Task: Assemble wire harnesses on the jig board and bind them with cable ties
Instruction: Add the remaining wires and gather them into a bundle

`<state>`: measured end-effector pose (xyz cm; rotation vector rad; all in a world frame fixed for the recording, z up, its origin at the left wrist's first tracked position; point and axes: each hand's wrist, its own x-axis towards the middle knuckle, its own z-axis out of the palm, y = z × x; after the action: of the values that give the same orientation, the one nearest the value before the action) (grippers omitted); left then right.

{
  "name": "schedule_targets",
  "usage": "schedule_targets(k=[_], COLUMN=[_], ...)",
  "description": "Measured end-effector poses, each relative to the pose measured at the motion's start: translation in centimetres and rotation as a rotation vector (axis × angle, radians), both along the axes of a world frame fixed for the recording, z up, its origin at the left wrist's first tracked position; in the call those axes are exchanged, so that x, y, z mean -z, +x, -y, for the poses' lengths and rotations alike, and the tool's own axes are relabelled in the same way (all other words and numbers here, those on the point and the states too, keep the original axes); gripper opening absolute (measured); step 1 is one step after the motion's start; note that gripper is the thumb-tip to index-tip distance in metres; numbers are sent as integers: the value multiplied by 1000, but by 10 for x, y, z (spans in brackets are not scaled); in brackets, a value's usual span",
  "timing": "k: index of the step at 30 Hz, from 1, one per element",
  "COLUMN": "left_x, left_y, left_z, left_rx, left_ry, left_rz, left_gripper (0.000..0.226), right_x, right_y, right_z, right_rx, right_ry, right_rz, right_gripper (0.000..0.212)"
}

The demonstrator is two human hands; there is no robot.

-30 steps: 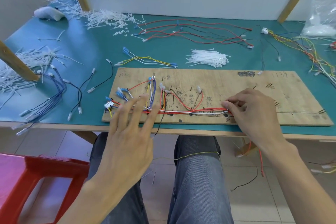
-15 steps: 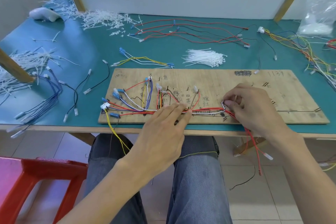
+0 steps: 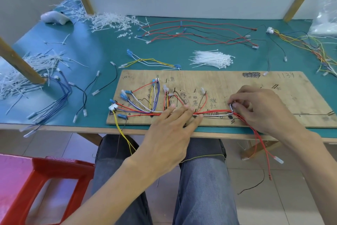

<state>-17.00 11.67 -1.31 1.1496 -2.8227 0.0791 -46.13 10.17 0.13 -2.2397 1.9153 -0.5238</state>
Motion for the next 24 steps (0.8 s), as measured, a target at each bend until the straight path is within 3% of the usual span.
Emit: schedule_targets(k=[17,24], left_x=[14,13], left_y=[3,5], left_z=[-7,-8], left_rx=[-43,-56], left_ry=[-89,-40], left_rz=[-9,-26], left_gripper=[55,57], right_x=[-2,-1], right_y=[13,11], right_z=[-11,-23], right_rx=[96,91], right_ry=[-58,-38], right_rz=[15,4], right_gripper=[16,31])
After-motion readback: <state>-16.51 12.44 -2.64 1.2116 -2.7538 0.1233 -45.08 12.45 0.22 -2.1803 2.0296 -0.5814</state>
